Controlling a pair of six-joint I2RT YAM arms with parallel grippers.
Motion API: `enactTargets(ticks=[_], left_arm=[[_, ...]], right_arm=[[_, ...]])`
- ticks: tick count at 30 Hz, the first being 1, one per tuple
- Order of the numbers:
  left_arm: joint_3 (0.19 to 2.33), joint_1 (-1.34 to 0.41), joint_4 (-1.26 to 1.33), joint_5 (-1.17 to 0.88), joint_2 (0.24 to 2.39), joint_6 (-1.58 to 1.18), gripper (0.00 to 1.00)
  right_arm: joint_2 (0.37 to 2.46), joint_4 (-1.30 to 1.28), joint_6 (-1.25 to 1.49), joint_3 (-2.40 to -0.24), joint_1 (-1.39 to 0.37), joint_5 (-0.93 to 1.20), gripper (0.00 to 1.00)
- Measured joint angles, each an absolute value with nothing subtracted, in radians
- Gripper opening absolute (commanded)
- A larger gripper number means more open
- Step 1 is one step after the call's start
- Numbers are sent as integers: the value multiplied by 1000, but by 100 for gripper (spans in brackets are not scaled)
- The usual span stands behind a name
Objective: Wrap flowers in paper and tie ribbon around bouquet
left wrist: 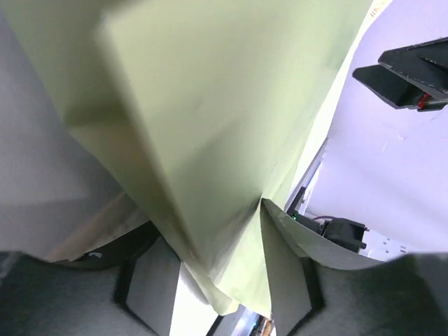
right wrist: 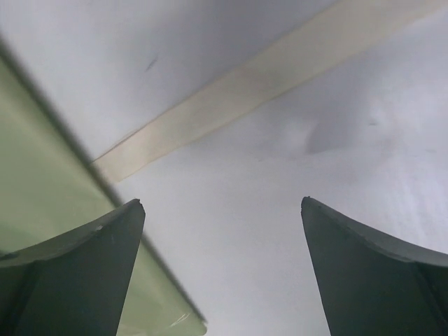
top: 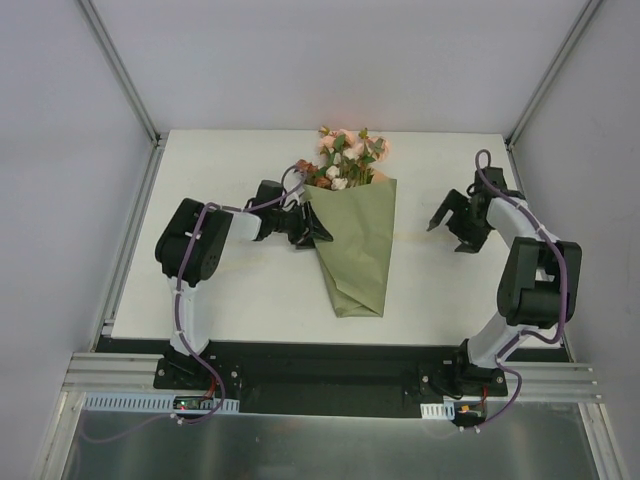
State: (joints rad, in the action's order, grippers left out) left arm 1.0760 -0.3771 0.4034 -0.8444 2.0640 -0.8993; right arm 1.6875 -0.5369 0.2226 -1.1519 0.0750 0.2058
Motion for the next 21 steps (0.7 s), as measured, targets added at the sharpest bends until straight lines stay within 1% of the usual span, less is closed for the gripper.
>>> enactTargets(ticks=[3, 5, 8, 12, 15, 16, 19, 21], left_arm=[[1085, -370, 298, -838, 2018, -844, 80], [1101, -364, 211, -811, 1953, -793, 80], [1109, -350, 131, -785, 1868, -741, 77], [1091, -325, 31, -734, 1728, -691, 77], [1012, -313, -23, -670, 1571, -668, 77], [976, -310, -41, -653, 1510, -662, 78], [870, -289, -102, -592, 1332, -644, 80], [803, -261, -167, -546, 1208, -636, 84]], right_arm=[[1670, -582, 224, -1160, 109, 57, 100], [1663, -616, 220, -1173, 169, -12, 100], [1663, -636, 207, -1193, 294, -76, 100], [1695, -648, 183, -1242, 433, -131, 98], [1757, -634, 173, -1270, 486, -150, 92], [1776, -633, 171, -1270, 493, -152, 88], [1840, -636, 164, -1283, 494, -152, 82], [1880, -636, 158, -1312, 493, -149, 81]])
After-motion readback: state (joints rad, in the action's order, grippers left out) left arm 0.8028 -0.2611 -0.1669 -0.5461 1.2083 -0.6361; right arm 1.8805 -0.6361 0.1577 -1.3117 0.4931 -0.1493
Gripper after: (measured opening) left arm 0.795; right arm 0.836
